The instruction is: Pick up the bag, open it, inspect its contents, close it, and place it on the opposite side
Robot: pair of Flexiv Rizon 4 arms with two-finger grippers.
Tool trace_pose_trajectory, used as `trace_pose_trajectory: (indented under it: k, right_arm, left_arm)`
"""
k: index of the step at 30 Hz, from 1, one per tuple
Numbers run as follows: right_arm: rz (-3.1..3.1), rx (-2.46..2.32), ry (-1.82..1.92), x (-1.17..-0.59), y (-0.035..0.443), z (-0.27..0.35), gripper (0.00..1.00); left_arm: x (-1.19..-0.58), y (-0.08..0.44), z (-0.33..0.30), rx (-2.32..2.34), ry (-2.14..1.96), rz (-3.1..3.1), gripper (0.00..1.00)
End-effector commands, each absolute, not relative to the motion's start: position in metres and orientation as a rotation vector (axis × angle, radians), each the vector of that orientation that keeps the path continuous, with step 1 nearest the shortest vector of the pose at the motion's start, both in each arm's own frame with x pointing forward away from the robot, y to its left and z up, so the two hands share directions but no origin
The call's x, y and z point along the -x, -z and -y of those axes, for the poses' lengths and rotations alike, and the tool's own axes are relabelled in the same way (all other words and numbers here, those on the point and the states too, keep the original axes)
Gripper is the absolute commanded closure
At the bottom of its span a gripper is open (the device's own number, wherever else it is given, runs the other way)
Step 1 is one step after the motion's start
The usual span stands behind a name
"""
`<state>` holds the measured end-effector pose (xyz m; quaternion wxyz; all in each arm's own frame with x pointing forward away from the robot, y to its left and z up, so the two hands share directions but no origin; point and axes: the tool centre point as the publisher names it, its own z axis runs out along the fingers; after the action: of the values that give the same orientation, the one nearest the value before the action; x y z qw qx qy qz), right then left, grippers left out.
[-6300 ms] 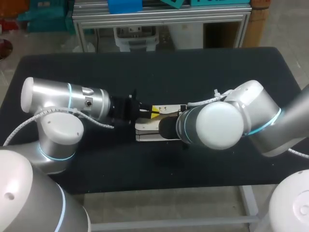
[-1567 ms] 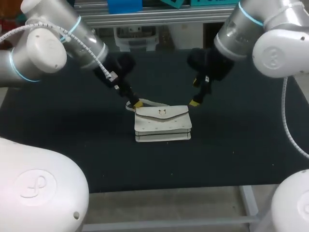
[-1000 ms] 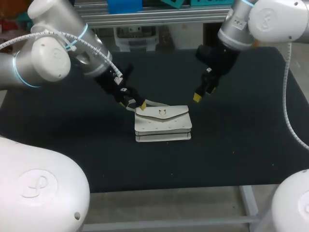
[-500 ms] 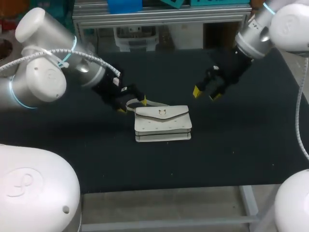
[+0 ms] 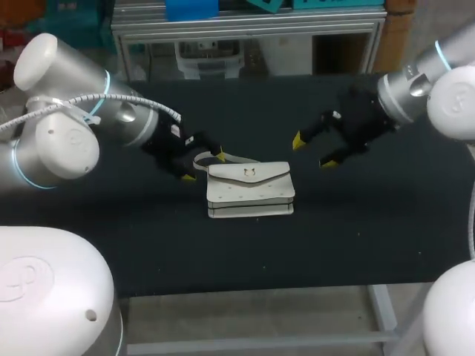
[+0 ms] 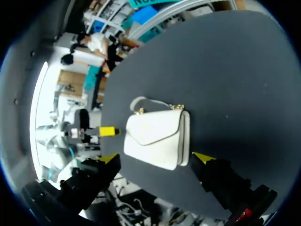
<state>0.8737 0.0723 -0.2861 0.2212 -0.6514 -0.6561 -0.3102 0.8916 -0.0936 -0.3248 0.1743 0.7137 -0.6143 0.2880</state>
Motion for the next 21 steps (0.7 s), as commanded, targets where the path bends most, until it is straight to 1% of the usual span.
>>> trace_pose_trajectory:
  k: [1, 8, 10, 14, 16, 21]
  right_arm:
    - [1.668, 1.873, 0.951, -0.876, 0.301, -0.075, 0.00]
    - [1.593, 1.846, 0.891, -0.886, 0.315, -0.082, 0.00]
    - [1.599, 1.826, 0.873, -0.888, 0.319, -0.084, 0.00]
    - [1.551, 1.796, 0.838, -0.894, 0.330, -0.088, 0.00]
    - [1.515, 1.783, 0.816, -0.897, 0.337, -0.092, 0.00]
    - [1.455, 1.775, 0.789, -0.899, 0.349, -0.100, 0.00]
  left_arm:
    - [-0.898, 0.336, 0.091, -1.997, -0.805, 1.675, 0.00]
    - [-0.905, 0.349, 0.088, -1.919, -0.812, 1.605, 0.00]
    - [-0.906, 0.350, 0.089, -1.877, -0.806, 1.598, 0.07]
    - [-0.908, 0.353, 0.094, -1.843, -0.800, 1.592, 0.16]
    - [-0.908, 0.355, 0.097, -1.818, -0.805, 1.595, 0.18]
    - [-0.910, 0.361, 0.098, -1.748, -0.807, 1.563, 0.20]
